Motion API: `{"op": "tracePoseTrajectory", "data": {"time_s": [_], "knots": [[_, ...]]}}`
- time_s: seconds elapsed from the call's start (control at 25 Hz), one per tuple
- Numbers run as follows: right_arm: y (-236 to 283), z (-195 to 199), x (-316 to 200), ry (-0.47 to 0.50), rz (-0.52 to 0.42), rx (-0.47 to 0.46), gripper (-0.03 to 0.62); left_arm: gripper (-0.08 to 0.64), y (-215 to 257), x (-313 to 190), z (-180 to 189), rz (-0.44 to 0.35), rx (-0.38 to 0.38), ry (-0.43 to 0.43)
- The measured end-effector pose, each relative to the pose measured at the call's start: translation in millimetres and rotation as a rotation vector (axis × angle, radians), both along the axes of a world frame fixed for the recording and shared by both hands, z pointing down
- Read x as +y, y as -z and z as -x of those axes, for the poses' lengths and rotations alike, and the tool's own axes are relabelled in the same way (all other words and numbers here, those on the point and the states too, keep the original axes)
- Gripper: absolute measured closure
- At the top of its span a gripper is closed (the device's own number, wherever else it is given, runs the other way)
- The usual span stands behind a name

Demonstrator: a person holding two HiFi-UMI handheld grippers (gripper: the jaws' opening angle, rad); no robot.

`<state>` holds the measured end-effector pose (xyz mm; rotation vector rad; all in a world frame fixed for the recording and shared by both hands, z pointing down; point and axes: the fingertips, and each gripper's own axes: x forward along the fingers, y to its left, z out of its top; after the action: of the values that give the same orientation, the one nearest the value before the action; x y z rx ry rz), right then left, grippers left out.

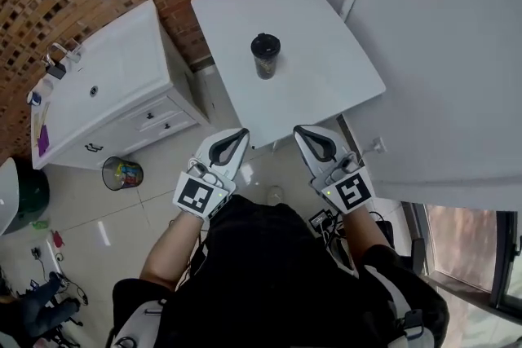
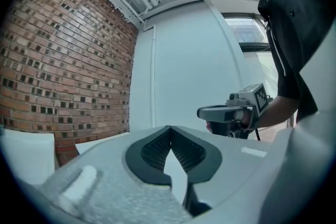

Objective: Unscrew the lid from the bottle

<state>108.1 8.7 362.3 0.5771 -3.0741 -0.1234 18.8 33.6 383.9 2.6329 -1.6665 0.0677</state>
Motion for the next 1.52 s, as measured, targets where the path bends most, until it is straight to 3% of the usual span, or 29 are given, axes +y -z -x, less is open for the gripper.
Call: {"op": "tracePoseTrajectory", "data": {"time_s": [0.12,0.4,0.52,0.64,0.92,1.08,1.32,1.36,1.52], "knots": [[-5,-1,-27,-0.005,0.019,-0.008,0.586,0.558,-6,-16,1,0.007,-0.017,0.021],[-5,39,-65,0.013,-0.011,0.016,0.586,0.557,-16,-67,37,0.008,0.034,0.010],[3,49,-88,-0.029,-0.005,0.012,0.586,0.558,-13,-100,51,-0.019,0.063,-0.009],[11,61,-116,-0.078,-0.019,0.000,0.586,0.558,-9,-128,64,-0.041,0.044,-0.065],[13,86,-167,-0.144,-0.009,0.008,0.586,0.558,-16,-177,97,0.000,0.044,-0.115],[8,90,-190,-0.163,0.028,-0.031,0.586,0.557,-29,-194,101,0.035,0.088,-0.099],[1,89,-220,-0.071,0.062,-0.007,0.586,0.557,-38,-212,96,0.051,0.094,0.007],[-1,86,-227,-0.062,0.066,-0.006,0.586,0.550,-39,-213,96,0.048,0.102,0.034],[-2,84,-249,-0.045,0.041,-0.023,0.581,0.391,-56,-218,102,0.075,0.101,0.073]]}}
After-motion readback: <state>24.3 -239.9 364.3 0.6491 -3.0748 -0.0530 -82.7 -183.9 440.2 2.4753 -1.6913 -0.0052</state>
